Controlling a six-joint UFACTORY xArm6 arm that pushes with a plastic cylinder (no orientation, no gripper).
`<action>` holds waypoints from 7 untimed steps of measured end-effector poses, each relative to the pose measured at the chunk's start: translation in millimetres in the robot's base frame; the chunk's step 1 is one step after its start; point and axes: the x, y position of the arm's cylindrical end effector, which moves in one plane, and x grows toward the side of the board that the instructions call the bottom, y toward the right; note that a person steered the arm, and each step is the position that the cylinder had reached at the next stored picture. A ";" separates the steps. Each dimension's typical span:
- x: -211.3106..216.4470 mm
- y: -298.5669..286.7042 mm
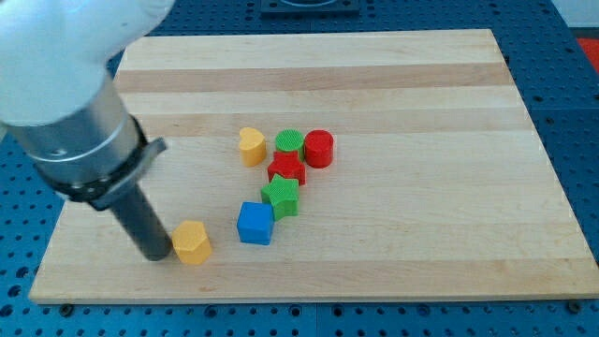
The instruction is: Place the blue triangle to the left of yellow hexagon
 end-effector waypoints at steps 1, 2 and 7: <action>0.0 34.2; 0.0 32.9; -113.4 -145.1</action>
